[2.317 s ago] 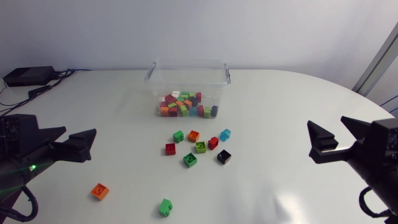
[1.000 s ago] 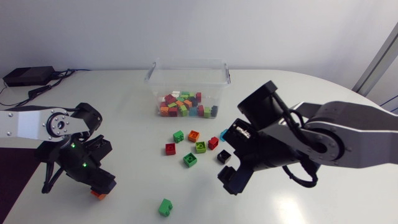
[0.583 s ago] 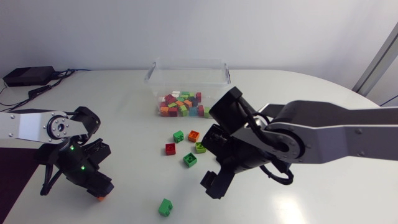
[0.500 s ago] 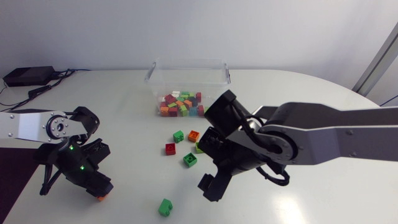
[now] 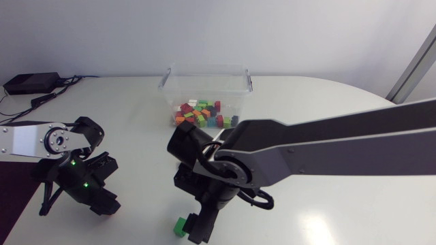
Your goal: Place the duplo bricks in the container
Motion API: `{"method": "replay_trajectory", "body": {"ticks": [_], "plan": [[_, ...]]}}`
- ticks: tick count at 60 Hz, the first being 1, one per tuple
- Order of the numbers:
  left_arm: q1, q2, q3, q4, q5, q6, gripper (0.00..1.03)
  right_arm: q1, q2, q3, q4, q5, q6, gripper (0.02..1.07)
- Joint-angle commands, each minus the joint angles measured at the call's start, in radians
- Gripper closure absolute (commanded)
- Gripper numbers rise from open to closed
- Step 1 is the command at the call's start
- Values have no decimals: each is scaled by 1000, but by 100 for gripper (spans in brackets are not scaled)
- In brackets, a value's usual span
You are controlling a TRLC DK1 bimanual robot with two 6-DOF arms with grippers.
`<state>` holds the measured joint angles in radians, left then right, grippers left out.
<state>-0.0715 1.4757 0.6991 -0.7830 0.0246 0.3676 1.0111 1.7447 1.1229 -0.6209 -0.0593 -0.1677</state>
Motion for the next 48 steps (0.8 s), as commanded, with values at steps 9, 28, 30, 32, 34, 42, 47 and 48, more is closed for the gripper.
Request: {"method": "replay_trajectory", "body": {"ticks": [9, 28, 30, 32, 34, 42, 47, 48], "plan": [[39, -80, 46, -1, 43, 14, 68, 40, 82, 106, -74, -48, 23, 7], [90, -127, 105, 59, 107, 4, 68, 80, 203, 207, -134, -76, 56, 7], [98, -129, 115, 57, 121, 1, 68, 86, 220, 222, -145, -76, 57, 8], [101, -132, 120, 59, 121, 1, 68, 87, 226, 233, -146, -76, 60, 9], [101, -135, 125, 59, 127, 1, 68, 89, 236, 247, -152, -74, 62, 9], [105, -155, 142, 64, 127, -4, 68, 96, 277, 304, -207, -66, 63, 11], [107, -167, 149, 64, 133, -1, 68, 103, 302, 341, -243, -62, 66, 17], [110, -169, 151, 64, 135, -1, 68, 103, 306, 344, -246, -62, 65, 18]]}}
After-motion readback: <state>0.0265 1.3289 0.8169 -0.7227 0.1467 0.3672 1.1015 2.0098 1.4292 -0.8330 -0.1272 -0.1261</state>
